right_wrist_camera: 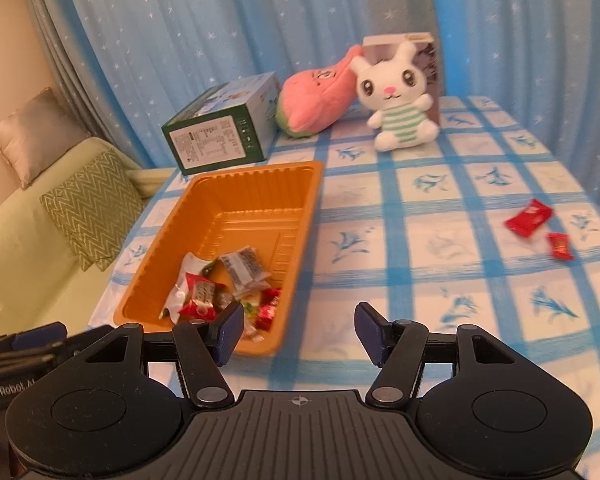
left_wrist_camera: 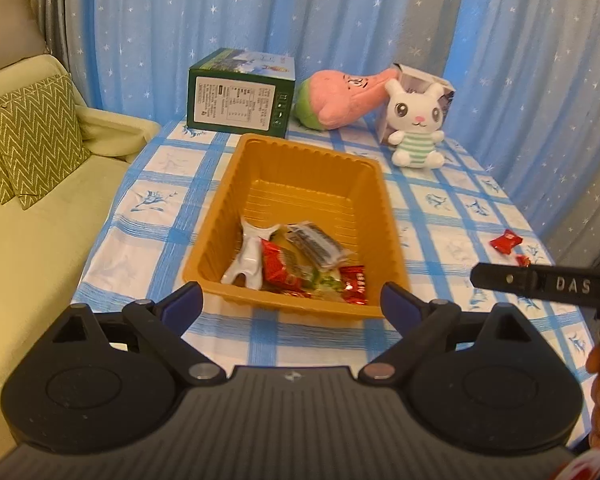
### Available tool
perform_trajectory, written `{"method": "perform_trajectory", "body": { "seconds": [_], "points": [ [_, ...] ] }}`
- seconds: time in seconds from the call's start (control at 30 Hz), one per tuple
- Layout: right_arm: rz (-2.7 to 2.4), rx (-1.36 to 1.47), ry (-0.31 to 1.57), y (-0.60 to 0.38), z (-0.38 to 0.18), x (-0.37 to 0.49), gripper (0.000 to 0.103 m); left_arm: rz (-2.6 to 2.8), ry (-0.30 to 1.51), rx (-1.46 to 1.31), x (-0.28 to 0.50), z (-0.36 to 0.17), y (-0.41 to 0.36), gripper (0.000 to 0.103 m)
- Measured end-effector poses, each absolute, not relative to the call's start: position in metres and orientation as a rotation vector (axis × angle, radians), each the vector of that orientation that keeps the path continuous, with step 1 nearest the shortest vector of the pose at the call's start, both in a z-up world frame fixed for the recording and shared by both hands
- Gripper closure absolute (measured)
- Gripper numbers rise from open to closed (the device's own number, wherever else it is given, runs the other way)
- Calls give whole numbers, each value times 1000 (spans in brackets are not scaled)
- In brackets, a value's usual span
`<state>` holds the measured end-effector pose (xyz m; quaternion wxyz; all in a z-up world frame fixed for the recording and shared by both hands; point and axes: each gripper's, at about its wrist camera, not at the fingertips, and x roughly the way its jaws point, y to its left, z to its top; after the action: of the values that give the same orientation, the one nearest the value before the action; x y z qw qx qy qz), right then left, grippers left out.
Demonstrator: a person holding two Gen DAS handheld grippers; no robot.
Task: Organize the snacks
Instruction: 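Withdraw both open tools and move toward the two red candies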
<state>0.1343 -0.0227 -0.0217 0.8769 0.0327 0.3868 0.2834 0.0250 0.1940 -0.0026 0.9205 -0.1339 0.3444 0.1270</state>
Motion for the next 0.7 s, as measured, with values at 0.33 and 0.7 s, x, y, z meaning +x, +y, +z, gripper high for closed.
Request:
{"method": "perform_trajectory", "body": {
  "seconds": [0.33, 0.7],
  "points": [
    [531, 68, 786, -74, -12, 99, 40, 240, 697, -262, 8, 8, 150, 8],
    [394, 143, 775, -147, -9, 95, 39, 137, 701, -238, 17, 18, 101, 8]
  ]
}}
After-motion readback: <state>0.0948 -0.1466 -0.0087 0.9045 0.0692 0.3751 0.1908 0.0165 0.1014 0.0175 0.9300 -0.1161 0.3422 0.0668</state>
